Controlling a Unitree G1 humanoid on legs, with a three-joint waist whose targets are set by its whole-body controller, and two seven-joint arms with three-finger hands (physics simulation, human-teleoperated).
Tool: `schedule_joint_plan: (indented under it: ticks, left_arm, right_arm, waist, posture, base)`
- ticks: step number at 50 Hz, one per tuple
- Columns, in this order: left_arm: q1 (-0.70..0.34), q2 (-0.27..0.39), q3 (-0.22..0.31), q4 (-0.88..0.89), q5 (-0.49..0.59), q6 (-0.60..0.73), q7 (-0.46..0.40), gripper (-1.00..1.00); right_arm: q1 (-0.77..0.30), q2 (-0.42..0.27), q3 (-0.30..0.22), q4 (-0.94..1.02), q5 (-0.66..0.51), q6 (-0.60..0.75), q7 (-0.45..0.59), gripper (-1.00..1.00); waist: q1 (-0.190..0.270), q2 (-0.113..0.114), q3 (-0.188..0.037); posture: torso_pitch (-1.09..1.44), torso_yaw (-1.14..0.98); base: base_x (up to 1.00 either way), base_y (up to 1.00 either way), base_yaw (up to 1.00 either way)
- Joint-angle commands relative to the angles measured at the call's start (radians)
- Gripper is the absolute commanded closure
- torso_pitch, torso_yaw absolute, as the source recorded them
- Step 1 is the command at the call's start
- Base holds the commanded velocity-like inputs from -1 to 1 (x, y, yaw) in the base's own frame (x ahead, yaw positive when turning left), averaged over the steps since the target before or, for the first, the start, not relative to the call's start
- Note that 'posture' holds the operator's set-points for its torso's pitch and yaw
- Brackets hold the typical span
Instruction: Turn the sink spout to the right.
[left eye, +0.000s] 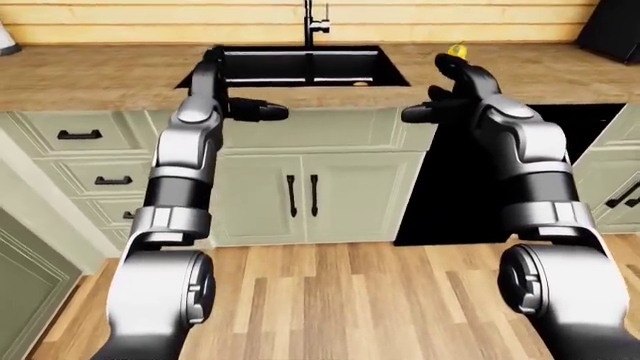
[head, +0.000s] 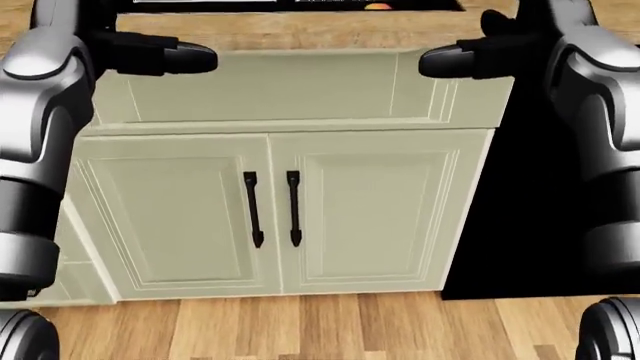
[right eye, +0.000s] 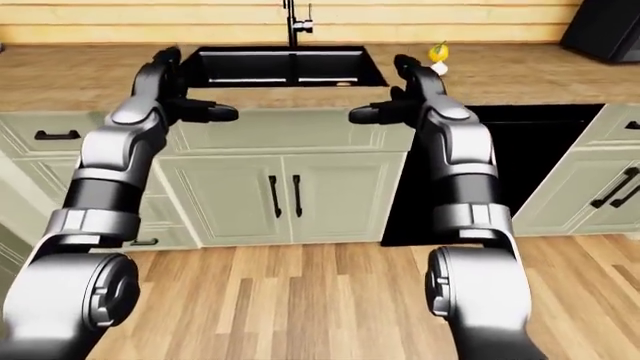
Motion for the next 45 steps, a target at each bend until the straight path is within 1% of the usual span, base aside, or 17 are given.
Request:
schedule_joint_plan:
  ticks: [1,5,7,8,9,11,17,20,22,25,31,34,36,37,38,39,45]
  left_arm:
    - [-0.049,0.006,0.001,-0.045,-0.003,-0.045,-0.001,-1.00]
    - [-0.050,0.008,0.001,-0.044,-0.003,-0.045,-0.002,-1.00]
    - [-0.049,0.008,0.001,-0.051,-0.003,-0.040,-0.001,-1.00]
    - [-0.050,0.008,0.001,-0.055,-0.003,-0.036,0.000,-1.00]
    - [-0.052,0.009,0.001,-0.057,-0.003,-0.034,-0.001,-1.00]
    - [-0.052,0.009,0.000,-0.061,-0.002,-0.032,-0.001,-1.00]
    - [-0.045,0.009,0.001,-0.067,-0.002,-0.028,0.000,-1.00]
    - [-0.044,0.006,-0.001,-0.072,-0.001,-0.025,0.000,-1.00]
    - [-0.045,0.006,-0.001,-0.076,-0.001,-0.022,0.000,-1.00]
    - [-0.049,0.009,-0.001,-0.075,0.002,-0.021,-0.001,-1.00]
    - [-0.051,0.017,0.004,-0.070,0.001,-0.022,-0.003,-1.00]
    - [-0.049,0.019,0.006,-0.064,0.000,-0.027,-0.001,-1.00]
    - [-0.050,0.020,0.007,-0.061,-0.002,-0.028,0.001,-1.00]
    - [-0.049,0.020,0.006,-0.064,-0.002,-0.026,0.001,-1.00]
    - [-0.050,0.020,0.006,-0.064,-0.002,-0.026,0.001,-1.00]
    - [-0.051,0.021,0.007,-0.065,-0.003,-0.025,0.001,-1.00]
    - [-0.054,0.021,0.006,-0.053,-0.004,-0.031,0.003,-1.00]
  right_arm:
    - [-0.045,-0.022,-0.016,-0.040,0.003,-0.044,-0.005,-1.00]
    - [-0.046,-0.023,-0.016,-0.041,0.006,-0.041,-0.006,-1.00]
    - [-0.051,-0.024,-0.015,-0.038,0.006,-0.040,-0.006,-1.00]
    - [-0.053,-0.025,-0.015,-0.040,0.007,-0.037,-0.006,-1.00]
    - [-0.052,-0.024,-0.015,-0.043,0.008,-0.036,-0.006,-1.00]
    - [-0.051,-0.025,-0.014,-0.049,0.008,-0.033,-0.006,-1.00]
    - [-0.051,-0.027,-0.015,-0.054,0.009,-0.029,-0.005,-1.00]
    - [-0.050,-0.029,-0.015,-0.066,0.010,-0.018,-0.005,-1.00]
    - [-0.048,-0.030,-0.017,-0.072,0.011,-0.015,-0.005,-1.00]
    - [-0.042,-0.030,-0.018,-0.074,0.012,-0.016,-0.004,-1.00]
    - [-0.053,-0.031,-0.017,-0.067,0.013,-0.015,-0.002,-1.00]
    - [-0.057,-0.030,-0.016,-0.051,0.012,-0.025,-0.001,-1.00]
    - [-0.058,-0.028,-0.016,-0.054,0.013,-0.024,-0.001,-1.00]
    - [-0.057,-0.028,-0.015,-0.059,0.013,-0.019,-0.002,-1.00]
    - [-0.057,-0.029,-0.015,-0.063,0.014,-0.015,-0.002,-1.00]
    - [-0.055,-0.029,-0.016,-0.069,0.015,-0.013,-0.002,-1.00]
    - [-0.057,-0.027,-0.014,-0.059,0.015,-0.019,0.001,-1.00]
  waist:
    - [-0.007,0.003,-0.032]
    - [0.000,-0.044,-0.033]
    - [0.006,-0.094,-0.038]
    - [0.006,-0.134,-0.049]
    - [0.000,-0.085,-0.035]
    - [0.004,-0.096,-0.040]
    - [0.000,-0.041,-0.027]
    - [-0.008,0.004,-0.027]
    - [-0.016,0.060,-0.038]
    - [-0.017,0.051,-0.033]
    - [-0.005,-0.001,-0.031]
    - [0.003,-0.043,-0.029]
    - [0.010,-0.098,-0.040]
    - [0.018,-0.104,-0.047]
    - [0.005,-0.084,-0.036]
    - [0.010,-0.095,-0.030]
    - [0.000,-0.042,-0.024]
  posture:
    - [0.00,0.00]
    - [0.00,0.00]
    - [0.00,0.00]
    - [0.00,0.00]
    - [0.00,0.00]
    - [0.00,0.00]
    - [0.00,0.00]
    - [0.00,0.00]
    - [0.00,0.00]
    - [0.00,0.00]
    - [0.00,0.00]
    - [0.00,0.00]
    - [0.00,0.00]
    - [0.00,0.00]
    - [0.00,0.00]
    - [0.00,0.00]
    - [0.00,0.00]
  base:
    - [0.12,0.00,0.00]
    - [0.12,0.00,0.00]
    - [0.12,0.00,0.00]
    - [0.12,0.00,0.00]
    - [0.12,0.00,0.00]
    - [0.14,0.00,0.00]
    - [0.15,0.00,0.00]
    - [0.16,0.00,0.00]
    - [0.17,0.00,0.00]
    - [0.17,0.00,0.00]
    - [0.18,0.00,0.00]
    - [0.18,0.00,0.00]
    - [0.19,0.00,0.00]
    - [0.20,0.00,0.00]
    - [0.20,0.00,0.00]
    - [0.20,0.00,0.00]
    - [0.22,0.00,0.00]
